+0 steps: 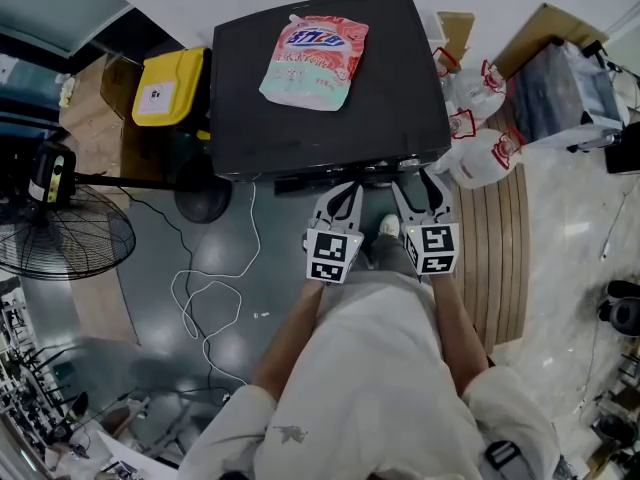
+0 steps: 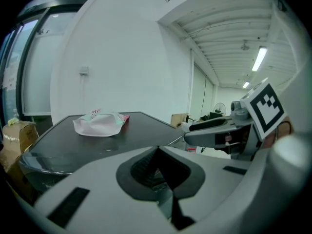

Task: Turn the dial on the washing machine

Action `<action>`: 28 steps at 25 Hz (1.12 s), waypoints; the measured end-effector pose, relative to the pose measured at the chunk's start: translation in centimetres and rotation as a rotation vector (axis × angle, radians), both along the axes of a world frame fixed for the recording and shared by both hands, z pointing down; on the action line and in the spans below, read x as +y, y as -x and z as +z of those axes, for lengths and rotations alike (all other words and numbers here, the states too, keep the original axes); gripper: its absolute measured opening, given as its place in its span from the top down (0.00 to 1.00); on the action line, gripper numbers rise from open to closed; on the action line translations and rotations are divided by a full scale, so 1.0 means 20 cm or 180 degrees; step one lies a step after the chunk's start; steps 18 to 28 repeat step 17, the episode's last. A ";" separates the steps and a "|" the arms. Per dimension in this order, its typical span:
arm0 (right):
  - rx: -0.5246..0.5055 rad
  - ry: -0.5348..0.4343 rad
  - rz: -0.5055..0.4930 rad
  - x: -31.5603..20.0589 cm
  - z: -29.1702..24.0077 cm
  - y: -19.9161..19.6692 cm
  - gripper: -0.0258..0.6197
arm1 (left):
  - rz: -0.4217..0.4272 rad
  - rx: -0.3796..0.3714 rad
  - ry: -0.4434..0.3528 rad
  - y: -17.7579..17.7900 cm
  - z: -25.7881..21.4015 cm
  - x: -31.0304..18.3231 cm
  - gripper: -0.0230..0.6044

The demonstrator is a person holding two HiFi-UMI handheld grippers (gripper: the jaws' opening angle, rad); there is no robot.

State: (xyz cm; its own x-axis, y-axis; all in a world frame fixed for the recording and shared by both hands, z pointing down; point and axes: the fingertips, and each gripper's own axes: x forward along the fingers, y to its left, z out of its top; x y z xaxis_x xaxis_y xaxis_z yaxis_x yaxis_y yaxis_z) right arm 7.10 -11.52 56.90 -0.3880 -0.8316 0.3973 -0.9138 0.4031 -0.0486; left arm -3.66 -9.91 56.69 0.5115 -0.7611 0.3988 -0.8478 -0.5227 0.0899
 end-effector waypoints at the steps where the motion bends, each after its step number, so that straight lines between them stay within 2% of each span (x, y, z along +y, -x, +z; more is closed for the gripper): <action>1: 0.0000 -0.0008 -0.0005 0.00 -0.01 0.00 0.58 | -0.0007 0.0003 -0.0006 0.00 0.00 0.00 0.94; 28: -0.0008 -0.0024 -0.0030 0.00 -0.07 0.04 0.59 | -0.0042 0.0031 -0.0026 0.03 -0.05 -0.02 0.94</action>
